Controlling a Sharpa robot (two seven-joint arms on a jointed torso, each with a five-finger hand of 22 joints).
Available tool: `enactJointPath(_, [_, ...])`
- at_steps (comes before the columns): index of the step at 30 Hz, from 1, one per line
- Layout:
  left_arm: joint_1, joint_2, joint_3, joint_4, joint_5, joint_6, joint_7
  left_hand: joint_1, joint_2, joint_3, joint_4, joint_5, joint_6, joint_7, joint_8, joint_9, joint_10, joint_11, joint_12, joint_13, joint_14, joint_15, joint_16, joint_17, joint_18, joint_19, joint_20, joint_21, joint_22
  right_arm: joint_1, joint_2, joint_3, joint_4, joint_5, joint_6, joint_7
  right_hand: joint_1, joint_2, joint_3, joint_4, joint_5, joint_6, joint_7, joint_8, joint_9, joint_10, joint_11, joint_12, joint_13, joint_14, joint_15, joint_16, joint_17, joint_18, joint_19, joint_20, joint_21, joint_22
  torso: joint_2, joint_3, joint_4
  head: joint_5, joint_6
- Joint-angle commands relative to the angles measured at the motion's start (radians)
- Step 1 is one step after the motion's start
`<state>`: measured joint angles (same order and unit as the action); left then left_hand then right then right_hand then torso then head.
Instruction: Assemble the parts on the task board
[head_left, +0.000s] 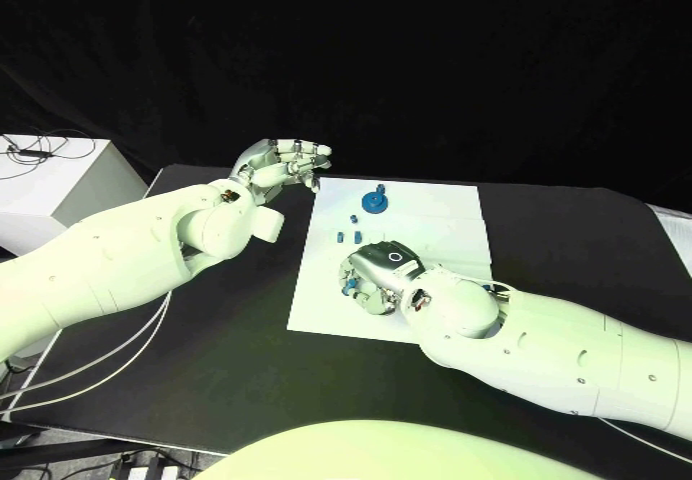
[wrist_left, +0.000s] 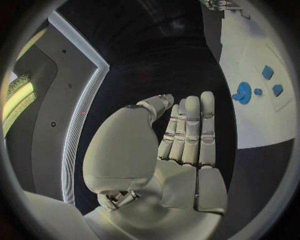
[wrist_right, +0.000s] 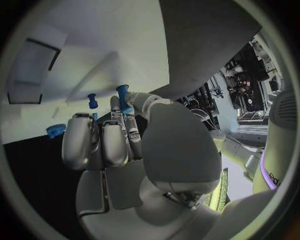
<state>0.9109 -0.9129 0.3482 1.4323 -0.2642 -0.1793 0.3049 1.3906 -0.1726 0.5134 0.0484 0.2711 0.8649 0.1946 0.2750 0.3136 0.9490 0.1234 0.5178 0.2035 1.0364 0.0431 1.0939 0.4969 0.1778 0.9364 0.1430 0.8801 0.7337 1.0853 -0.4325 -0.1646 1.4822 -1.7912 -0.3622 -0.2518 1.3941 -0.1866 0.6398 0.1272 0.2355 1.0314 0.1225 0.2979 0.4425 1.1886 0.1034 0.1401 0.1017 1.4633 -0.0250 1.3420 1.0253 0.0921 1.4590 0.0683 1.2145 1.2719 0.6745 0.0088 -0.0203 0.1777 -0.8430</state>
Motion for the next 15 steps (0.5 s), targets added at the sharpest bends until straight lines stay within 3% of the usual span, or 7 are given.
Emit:
enactJointPath(1, [0.001,0.002,0.001,0.002,0.006,0.015,0.004,-0.007,-0.003,-0.001,0.004,0.006,-0.005,-0.001,0.000,-0.001,-0.005,-0.002,0.005,0.002,-0.005,0.005,-0.006,0.000,0.007,0.005,-0.001,-0.006,-0.001,-0.003,0.001,-0.003,-0.010,0.000,0.007,0.017,-0.030,-0.016,-0.021,0.001,0.001,-0.021,0.007,-0.006,0.008,0.028,-0.038,-0.018,-0.004,0.009,0.006,-0.004,-0.004,-0.012,-0.003,0.007,-0.015,-0.009,0.000,0.0007,-0.0017,0.002,0.000])
enactJointPath(4, [0.001,0.002,0.001,0.002,0.007,0.016,0.003,-0.007,-0.002,0.000,0.006,0.006,-0.005,-0.001,0.000,-0.001,-0.006,-0.001,0.005,0.002,-0.005,0.006,-0.006,0.000,0.007,0.005,0.000,-0.007,-0.002,-0.003,0.002,-0.004,-0.011,0.013,-0.001,0.032,-0.063,-0.047,-0.044,0.011,-0.005,-0.065,0.021,-0.037,-0.004,-0.022,-0.020,-0.050,-0.015,0.005,0.020,-0.008,-0.015,-0.002,-0.024,0.018,-0.070,-0.051,0.000,0.0005,-0.0015,0.002,0.000])
enactJointPath(8, [0.001,0.002,0.001,0.001,0.008,0.017,0.002,-0.012,-0.002,-0.001,0.010,0.005,-0.006,0.000,0.001,-0.001,-0.007,-0.001,0.006,0.002,-0.006,0.006,-0.006,0.000,0.006,0.005,0.000,-0.009,-0.003,-0.003,0.002,-0.005,-0.011,0.022,-0.003,0.041,-0.066,-0.070,-0.082,0.011,-0.052,-0.116,0.033,-0.084,-0.025,-0.111,-0.003,-0.077,-0.035,-0.004,0.036,-0.024,-0.047,0.011,-0.045,0.034,-0.139,-0.103,-0.001,0.0003,-0.0011,0.002,0.000])
enactJointPath(15, [0.001,0.002,0.001,0.001,0.009,0.019,0.000,-0.015,-0.001,-0.002,0.014,0.005,-0.006,0.000,0.001,-0.002,-0.008,0.000,0.006,0.002,-0.006,0.007,-0.006,0.000,0.006,0.005,0.001,-0.011,-0.004,-0.003,0.000,-0.007,-0.012,0.024,-0.009,0.038,-0.045,-0.067,-0.131,0.007,-0.055,-0.135,0.038,-0.112,-0.040,-0.151,0.001,-0.075,-0.036,-0.008,0.039,-0.031,-0.063,0.016,-0.050,0.039,-0.167,-0.123,0.000,0.0010,-0.0013,0.001,-0.002])
